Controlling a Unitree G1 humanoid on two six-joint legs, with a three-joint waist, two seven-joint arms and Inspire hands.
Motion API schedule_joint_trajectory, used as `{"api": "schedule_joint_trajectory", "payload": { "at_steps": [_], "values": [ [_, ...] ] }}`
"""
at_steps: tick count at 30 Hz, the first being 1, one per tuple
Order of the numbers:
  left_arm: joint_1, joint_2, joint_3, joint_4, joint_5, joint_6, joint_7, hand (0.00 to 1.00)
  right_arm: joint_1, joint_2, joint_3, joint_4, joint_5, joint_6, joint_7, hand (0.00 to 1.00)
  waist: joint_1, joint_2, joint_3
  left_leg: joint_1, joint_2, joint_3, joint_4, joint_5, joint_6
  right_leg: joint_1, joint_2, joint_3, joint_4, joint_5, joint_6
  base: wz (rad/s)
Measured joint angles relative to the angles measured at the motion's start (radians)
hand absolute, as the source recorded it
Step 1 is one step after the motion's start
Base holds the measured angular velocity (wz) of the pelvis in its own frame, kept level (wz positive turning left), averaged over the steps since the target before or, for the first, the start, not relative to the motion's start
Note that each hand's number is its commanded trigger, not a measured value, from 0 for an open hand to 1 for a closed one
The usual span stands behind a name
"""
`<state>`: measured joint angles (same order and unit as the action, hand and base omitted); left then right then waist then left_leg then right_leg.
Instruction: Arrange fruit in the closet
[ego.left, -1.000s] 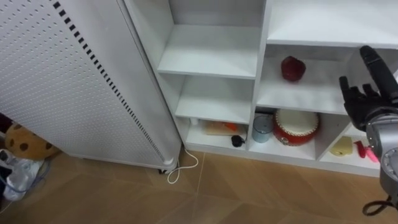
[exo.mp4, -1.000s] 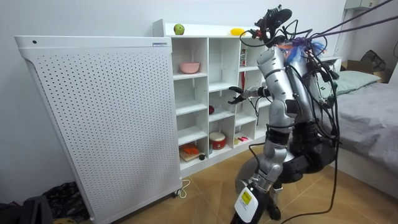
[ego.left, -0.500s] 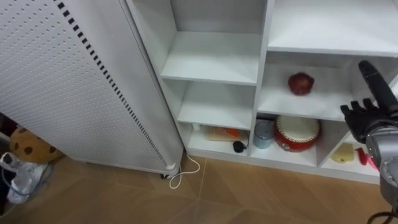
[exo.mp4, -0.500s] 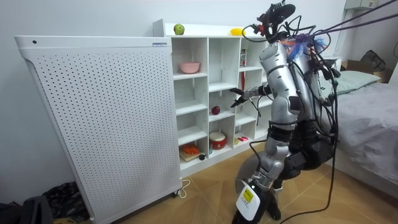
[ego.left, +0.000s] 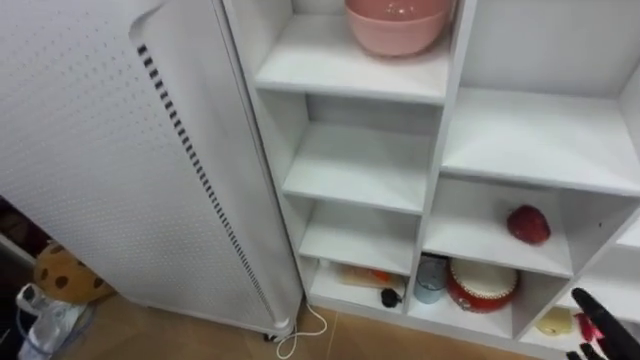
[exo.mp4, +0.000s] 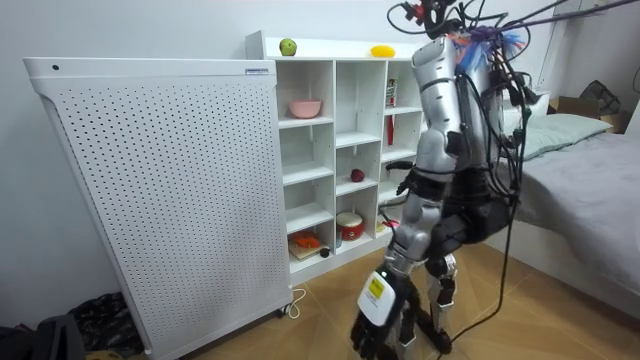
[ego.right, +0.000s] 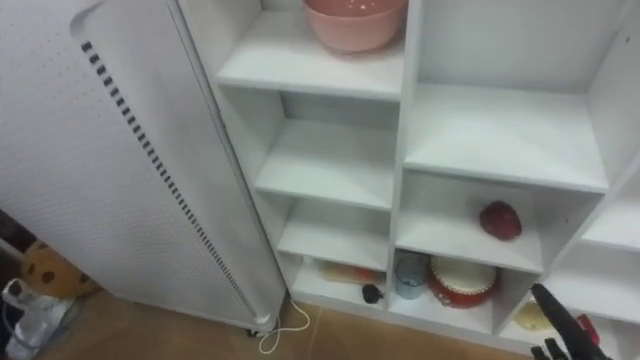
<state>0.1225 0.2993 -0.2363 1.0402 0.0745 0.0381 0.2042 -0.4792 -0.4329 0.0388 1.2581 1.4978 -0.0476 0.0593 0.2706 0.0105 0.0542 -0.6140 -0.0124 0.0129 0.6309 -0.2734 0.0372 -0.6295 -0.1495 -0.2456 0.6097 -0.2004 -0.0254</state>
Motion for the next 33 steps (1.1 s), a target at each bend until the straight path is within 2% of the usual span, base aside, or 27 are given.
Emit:
{"api": "schedule_joint_trajectory", "payload": {
  "at_steps": [2,4,5,6,7,8,9,12,16,18,22,25,27,33],
  "values": [
    [-0.004,-0.001,0.014,0.0,0.003,-0.004,0.0,0.0,0.031,0.019,0.0,0.001,-0.02,0.007,0.033,0.0,-0.015,-0.001,-0.0012,0.052,0.002,-0.003,-0.045,0.006,-0.002,0.054,0.014,-0.004,-0.048,0.009,0.003,0.0],
    [0.001,-0.008,0.048,0.003,0.007,-0.004,0.003,0.0,0.11,0.053,0.01,-0.013,-0.05,0.011,0.071,0.0,-0.029,-0.001,-0.0036,0.152,0.002,-0.013,-0.117,0.013,-0.004,0.163,0.035,-0.019,-0.138,0.026,0.01,0.03],
    [0.004,-0.011,0.056,0.003,0.007,-0.005,0.005,0.0,0.132,0.057,0.014,-0.011,-0.065,0.017,0.083,0.0,-0.037,-0.002,-0.0047,0.178,0.001,-0.017,-0.139,0.017,-0.004,0.193,0.038,-0.024,-0.162,0.03,0.013,0.21],
    [0.006,-0.017,0.064,0.006,0.012,-0.005,0.013,0.0,0.176,0.068,0.018,-0.006,-0.096,0.02,0.102,0.0,-0.057,-0.005,-0.0091,0.226,0.002,-0.017,-0.181,0.024,-0.003,0.246,0.042,-0.033,-0.202,0.034,0.02,0.25],
    [0.012,-0.024,0.08,0.014,0.032,-0.007,0.024,0.0,0.224,0.089,0.019,0.001,-0.115,0.019,0.112,0.0,-0.069,-0.017,-0.0216,0.272,0.002,-0.017,-0.221,0.031,-0.003,0.293,0.048,-0.034,-0.237,0.038,0.026,0.2],
    [0.017,-0.026,0.087,0.014,0.037,-0.007,0.031,0.0,0.247,0.1,0.02,0.004,-0.127,0.021,0.118,0.0,-0.075,-0.024,-0.0254,0.294,0.001,-0.017,-0.237,0.039,-0.002,0.316,0.049,-0.036,-0.252,0.04,0.029,0.08],
    [0.03,-0.035,0.105,0.012,0.055,-0.009,0.044,0.0,0.296,0.118,0.023,0.012,-0.167,0.025,0.129,0.0,-0.094,-0.034,-0.0351,0.341,0.001,-0.017,-0.264,0.042,-0.002,0.364,0.05,-0.047,-0.284,0.04,0.033,0.04],
    [0.073,-0.057,0.153,-0.005,0.094,-0.034,0.073,0.0,0.404,0.15,0.027,0.016,-0.322,0.025,0.142,0.0,-0.131,-0.047,-0.0478,0.45,0.003,-0.016,-0.337,0.043,-0.002,0.466,0.063,-0.055,-0.346,0.042,0.039,0.0],
    [0.078,-0.096,0.202,-0.005,0.196,-0.04,0.098,0.0,0.521,0.189,0.028,0.029,-0.494,0.025,0.14,0.0,-0.159,-0.051,-0.0488,0.567,0.011,0.002,-0.399,0.043,-0.002,0.581,0.077,-0.055,-0.408,0.045,0.045,-0.07],
    [0.078,-0.108,0.228,-0.009,0.203,-0.043,0.099,0.0,0.549,0.215,0.028,0.03,-0.559,0.025,0.14,0.0,-0.166,-0.054,-0.0496,0.601,0.017,0.012,-0.413,0.043,-0.002,0.613,0.081,-0.055,-0.428,0.046,0.046,-0.17],
    [0.083,-0.128,0.276,0.001,0.196,-0.047,0.107,0.0,0.565,0.26,0.025,0.062,-0.704,0.025,0.139,0.0,-0.21,-0.049,-0.0475,0.666,0.017,0.015,-0.452,0.043,-0.002,0.667,0.086,-0.055,-0.446,0.044,0.054,-0.02],
    [0.085,-0.157,0.327,0.002,0.202,-0.045,0.117,0.0,0.57,0.282,0.016,0.08,-0.856,0.027,0.14,0.0,-0.214,-0.051,-0.0468,0.689,0.022,0.037,-0.465,0.045,-0.005,0.674,0.089,-0.031,-0.445,0.044,0.056,-0.21],
    [0.085,-0.169,0.355,0.006,0.202,-0.045,0.117,0.0,0.578,0.286,0.017,0.086,-0.925,0.028,0.142,0.0,-0.217,-0.05,-0.0483,0.699,0.022,0.04,-0.466,0.044,-0.005,0.684,0.091,-0.028,-0.444,0.044,0.056,-0.06],
    [0.09,-0.172,0.358,0.015,0.203,-0.03,0.094,0.0,0.576,0.286,0.015,0.105,-0.984,0.035,0.14,0.0,-0.219,-0.053,-0.0486,0.71,0.021,0.042,-0.47,0.042,-0.008,0.688,0.101,-0.008,-0.444,0.051,0.051,-0.07]
  ]
}}
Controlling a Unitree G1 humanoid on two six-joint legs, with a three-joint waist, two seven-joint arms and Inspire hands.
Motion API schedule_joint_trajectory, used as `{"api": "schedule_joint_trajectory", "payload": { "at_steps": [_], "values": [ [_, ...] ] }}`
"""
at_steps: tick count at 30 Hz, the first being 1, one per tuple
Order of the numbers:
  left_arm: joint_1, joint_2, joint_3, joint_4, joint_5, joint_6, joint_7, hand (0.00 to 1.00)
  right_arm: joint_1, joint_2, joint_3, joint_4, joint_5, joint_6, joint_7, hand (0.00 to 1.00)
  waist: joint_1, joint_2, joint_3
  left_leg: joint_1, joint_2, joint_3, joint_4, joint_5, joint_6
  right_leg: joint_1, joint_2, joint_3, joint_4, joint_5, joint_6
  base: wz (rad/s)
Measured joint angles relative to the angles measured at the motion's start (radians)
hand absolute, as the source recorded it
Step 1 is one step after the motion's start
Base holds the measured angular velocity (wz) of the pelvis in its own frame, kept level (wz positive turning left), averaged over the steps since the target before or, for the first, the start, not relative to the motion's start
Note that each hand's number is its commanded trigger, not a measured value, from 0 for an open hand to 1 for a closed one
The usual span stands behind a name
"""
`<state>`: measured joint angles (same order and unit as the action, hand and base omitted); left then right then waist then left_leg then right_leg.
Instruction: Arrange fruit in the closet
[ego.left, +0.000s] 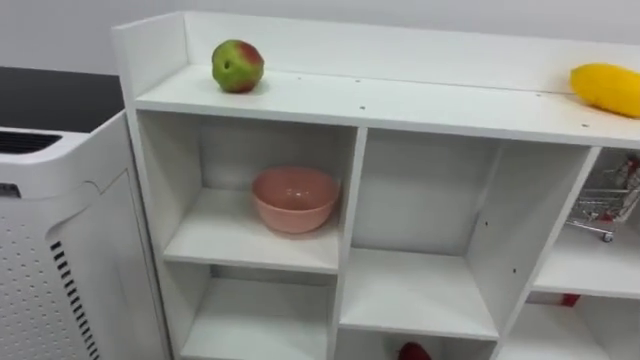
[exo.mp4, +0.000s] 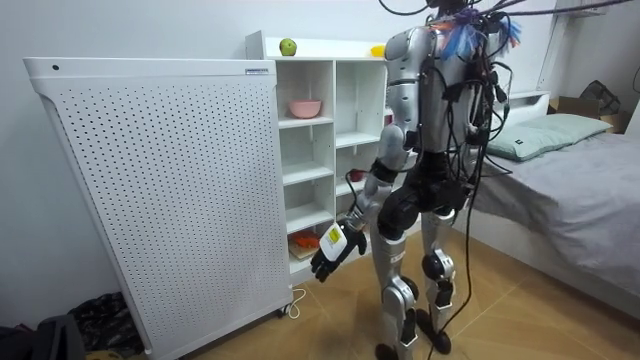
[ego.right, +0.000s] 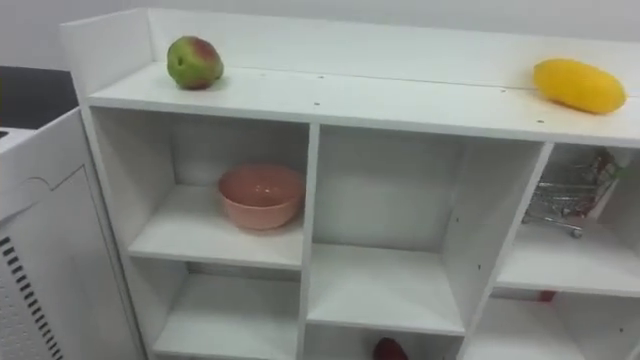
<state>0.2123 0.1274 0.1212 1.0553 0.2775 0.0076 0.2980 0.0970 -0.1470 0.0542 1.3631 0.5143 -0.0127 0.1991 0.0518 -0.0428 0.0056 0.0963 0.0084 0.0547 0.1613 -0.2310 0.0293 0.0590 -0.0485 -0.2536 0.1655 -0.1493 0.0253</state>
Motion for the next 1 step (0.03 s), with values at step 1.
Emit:
{"api": "schedule_joint_trajectory", "payload": {
  "at_steps": [1],
  "values": [
    [0.005,0.0,0.0,0.005,0.004,0.005,-0.005,0.0,0.0,0.0,-0.003,0.0,-0.009,0.004,0.0,0.0,-0.001,0.001,-0.0001,0.006,0.001,0.001,0.002,0.0,0.0,0.006,0.001,0.002,-0.001,0.0,0.0,-0.05]
  ]
}}
